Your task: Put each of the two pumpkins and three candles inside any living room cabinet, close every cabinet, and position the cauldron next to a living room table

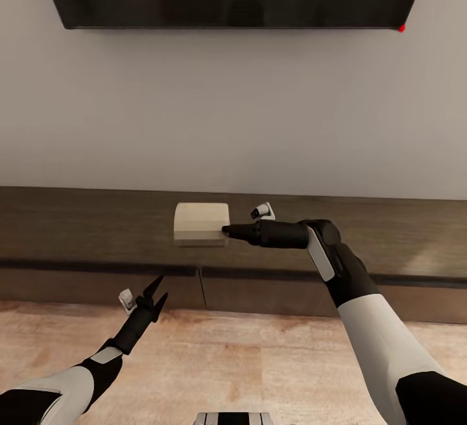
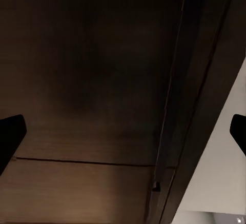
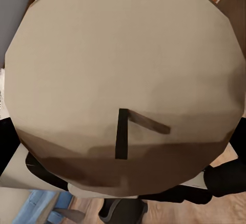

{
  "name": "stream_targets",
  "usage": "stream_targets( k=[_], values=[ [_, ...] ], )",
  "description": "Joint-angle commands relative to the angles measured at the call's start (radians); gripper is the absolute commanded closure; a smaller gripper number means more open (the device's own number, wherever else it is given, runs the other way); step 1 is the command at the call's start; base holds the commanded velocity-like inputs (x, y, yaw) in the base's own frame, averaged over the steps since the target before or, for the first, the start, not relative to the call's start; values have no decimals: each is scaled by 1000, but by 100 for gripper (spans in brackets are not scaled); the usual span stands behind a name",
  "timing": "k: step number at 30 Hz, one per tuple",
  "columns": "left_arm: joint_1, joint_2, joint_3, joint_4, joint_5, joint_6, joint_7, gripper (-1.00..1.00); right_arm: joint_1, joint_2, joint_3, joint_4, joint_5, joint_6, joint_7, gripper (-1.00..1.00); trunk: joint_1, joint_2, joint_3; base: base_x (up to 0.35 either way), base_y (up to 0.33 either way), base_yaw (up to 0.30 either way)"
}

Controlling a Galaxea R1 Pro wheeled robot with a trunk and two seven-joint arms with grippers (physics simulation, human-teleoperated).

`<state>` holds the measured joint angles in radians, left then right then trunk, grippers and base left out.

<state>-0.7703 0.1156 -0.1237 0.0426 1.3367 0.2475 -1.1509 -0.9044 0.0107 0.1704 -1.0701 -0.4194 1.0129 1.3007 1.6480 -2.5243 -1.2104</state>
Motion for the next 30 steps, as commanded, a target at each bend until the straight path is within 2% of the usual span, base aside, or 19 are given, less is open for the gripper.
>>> stream_targets(
  k=[1, 13, 21, 30],
  values=[
    [-1, 0, -8, 3, 10, 11, -6, -100, -1, 0, 0, 0, -5, 7, 2, 100, 0, -1, -5, 0, 0, 0],
    [-1, 0, -8, 3, 7, 11, -9, -100, 0, 2, 1, 1, -5, 7, 2, 100, 0, -1, -5, 5, 0, 0],
    [-1, 0, -8, 3, 7, 11, -7, -100, 5, 3, 3, 1, -4, 7, 2, 100, 0, -1, -5, 161, -24, 0],
    [-1, 1, -8, 5, 7, 12, -6, -100, 5, 3, 3, 1, -4, 7, 2, 100, 0, -1, -5, 18, -5, 0]
  ],
)
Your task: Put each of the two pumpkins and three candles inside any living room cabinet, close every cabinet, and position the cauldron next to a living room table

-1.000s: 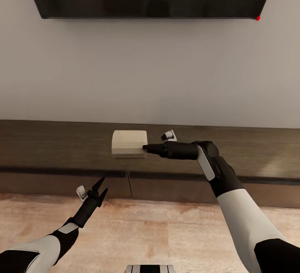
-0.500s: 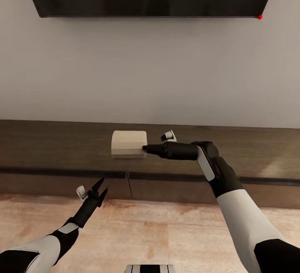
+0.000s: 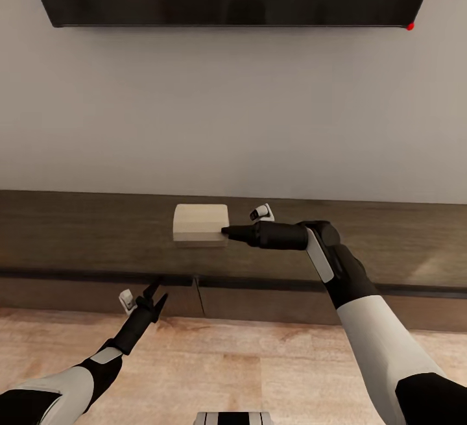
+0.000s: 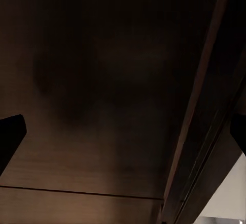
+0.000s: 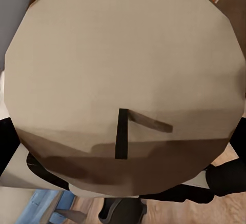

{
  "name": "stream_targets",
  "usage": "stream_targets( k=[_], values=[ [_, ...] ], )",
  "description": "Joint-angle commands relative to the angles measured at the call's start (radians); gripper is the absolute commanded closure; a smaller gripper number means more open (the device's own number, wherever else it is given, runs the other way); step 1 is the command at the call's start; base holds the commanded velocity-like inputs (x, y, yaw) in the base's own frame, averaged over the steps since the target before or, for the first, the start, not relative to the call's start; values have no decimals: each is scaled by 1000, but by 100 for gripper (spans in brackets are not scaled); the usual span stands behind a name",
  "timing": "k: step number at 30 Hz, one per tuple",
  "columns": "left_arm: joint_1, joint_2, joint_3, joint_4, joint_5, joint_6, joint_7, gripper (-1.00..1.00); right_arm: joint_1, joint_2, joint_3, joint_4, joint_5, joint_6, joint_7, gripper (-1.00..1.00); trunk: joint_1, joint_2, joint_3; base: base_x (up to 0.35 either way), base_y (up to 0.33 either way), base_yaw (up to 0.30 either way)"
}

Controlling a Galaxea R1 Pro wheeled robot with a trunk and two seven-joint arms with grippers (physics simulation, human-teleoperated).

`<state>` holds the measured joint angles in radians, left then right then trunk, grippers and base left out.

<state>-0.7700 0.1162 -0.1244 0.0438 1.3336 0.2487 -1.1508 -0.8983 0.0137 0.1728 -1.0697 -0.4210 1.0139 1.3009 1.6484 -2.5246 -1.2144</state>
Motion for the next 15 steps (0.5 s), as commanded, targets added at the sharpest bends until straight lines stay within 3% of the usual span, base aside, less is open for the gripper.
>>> stream_targets(
  k=[1, 15],
  values=[
    [-2, 0, -8, 4, 10, 11, -6, -100, -1, 0, 0, 0, -3, 6, 1, 100, 0, 0, -1, 0, 0, 0],
    [2, 10, -8, 2, 10, 10, -7, -100, -1, 0, 1, 0, -3, 6, 1, 100, 1, -1, -9, 0, 0, 0]
  ],
)
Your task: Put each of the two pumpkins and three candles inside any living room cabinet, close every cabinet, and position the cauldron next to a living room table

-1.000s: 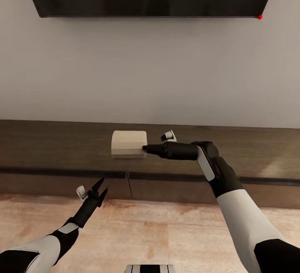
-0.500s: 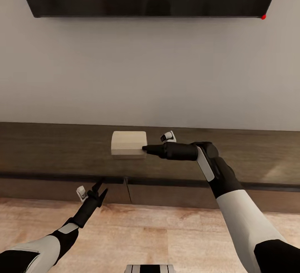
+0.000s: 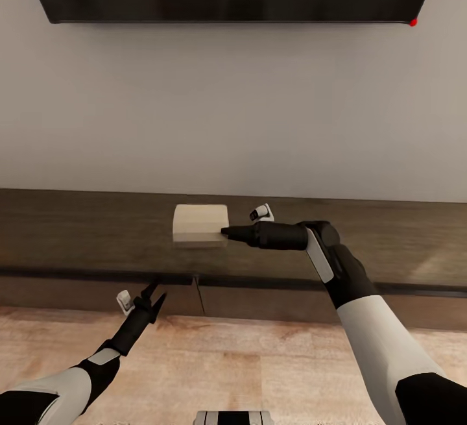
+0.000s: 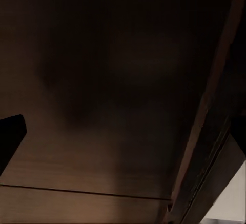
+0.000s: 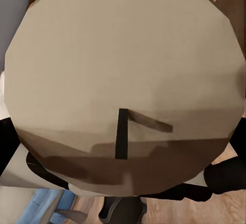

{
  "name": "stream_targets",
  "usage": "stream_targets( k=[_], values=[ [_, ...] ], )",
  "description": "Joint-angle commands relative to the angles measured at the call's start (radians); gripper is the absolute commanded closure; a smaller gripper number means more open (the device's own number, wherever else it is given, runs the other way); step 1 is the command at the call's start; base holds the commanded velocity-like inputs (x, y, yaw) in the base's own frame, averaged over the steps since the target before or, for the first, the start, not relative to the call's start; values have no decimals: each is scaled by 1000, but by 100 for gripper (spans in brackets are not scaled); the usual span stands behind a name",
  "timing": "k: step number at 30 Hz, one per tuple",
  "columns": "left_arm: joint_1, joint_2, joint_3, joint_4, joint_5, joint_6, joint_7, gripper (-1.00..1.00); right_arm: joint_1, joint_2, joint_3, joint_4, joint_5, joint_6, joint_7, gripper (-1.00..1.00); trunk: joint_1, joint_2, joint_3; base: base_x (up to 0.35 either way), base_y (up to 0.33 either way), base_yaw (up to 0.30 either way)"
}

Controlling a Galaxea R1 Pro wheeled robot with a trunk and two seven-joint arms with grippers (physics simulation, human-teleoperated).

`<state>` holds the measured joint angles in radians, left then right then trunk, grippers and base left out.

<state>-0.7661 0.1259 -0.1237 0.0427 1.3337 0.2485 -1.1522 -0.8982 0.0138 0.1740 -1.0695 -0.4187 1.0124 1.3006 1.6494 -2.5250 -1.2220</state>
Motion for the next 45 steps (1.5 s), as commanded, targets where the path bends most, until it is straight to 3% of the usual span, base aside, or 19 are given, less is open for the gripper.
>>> stream_targets(
  k=[1, 6, 27, 28, 45],
  values=[
    [-1, 0, -8, 3, 10, 11, -6, -100, -1, 0, 4, 0, -5, 8, 2, 100, 0, -1, -5, 0, 0, 0],
    [-1, 1, -8, 3, 10, 11, -6, -100, -1, 0, 34, 0, -5, 7, 2, 100, 1, -1, -12, 0, 0, 0],
    [1, 1, -8, 3, 10, 11, -6, -100, -1, 1, 36, 0, -5, 6, 1, 100, 1, -1, -12, 0, 0, 0],
    [1, 1, -8, 3, 10, 12, -6, 100, -1, 1, 36, 0, -5, 6, 1, 100, 1, -1, -12, 0, 0, 0],
    [1, 2, -8, -2, 10, 11, -11, 100, -1, 2, 36, 0, -5, 6, 0, 100, 1, -1, -12, 0, 0, 0]
  ],
)
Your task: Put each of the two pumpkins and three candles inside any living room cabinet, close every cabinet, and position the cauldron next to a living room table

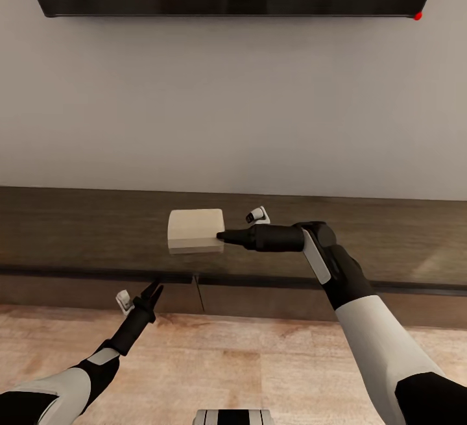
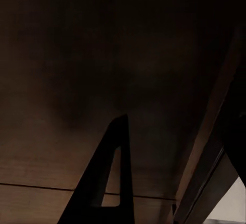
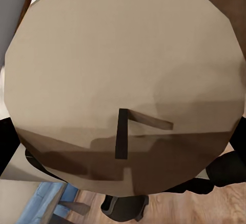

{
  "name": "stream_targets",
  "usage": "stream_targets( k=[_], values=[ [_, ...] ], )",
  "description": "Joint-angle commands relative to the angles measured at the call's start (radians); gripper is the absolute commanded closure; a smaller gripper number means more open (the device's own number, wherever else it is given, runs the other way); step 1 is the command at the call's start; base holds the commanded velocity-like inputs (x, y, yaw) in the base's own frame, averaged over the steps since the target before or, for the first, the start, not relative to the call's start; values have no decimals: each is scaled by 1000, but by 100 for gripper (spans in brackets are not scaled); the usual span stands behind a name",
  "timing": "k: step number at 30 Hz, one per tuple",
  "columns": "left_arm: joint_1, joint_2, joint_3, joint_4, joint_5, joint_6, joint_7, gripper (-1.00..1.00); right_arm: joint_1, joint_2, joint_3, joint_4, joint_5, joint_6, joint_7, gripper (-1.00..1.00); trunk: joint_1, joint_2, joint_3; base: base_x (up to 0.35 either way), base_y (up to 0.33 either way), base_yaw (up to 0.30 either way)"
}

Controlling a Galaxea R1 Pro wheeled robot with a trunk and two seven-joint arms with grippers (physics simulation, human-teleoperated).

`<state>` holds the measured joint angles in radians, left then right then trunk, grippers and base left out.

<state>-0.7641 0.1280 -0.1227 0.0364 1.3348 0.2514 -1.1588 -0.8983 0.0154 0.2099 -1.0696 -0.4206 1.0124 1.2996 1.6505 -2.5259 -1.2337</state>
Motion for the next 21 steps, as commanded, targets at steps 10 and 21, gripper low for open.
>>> stream_targets(
  k=[10, 21],
  values=[
    [-1, -1, -17, -1, 7, 3, -29, 100, -1, 0, 0, 0, -3, 6, 3, 100, 0, 0, -1, 0, 0, 0],
    [-1, -1, -18, -1, 7, 2, -29, 100, -1, 0, 0, 0, -3, 6, 2, 100, 0, 0, -1, 0, 0, 0]
  ],
)
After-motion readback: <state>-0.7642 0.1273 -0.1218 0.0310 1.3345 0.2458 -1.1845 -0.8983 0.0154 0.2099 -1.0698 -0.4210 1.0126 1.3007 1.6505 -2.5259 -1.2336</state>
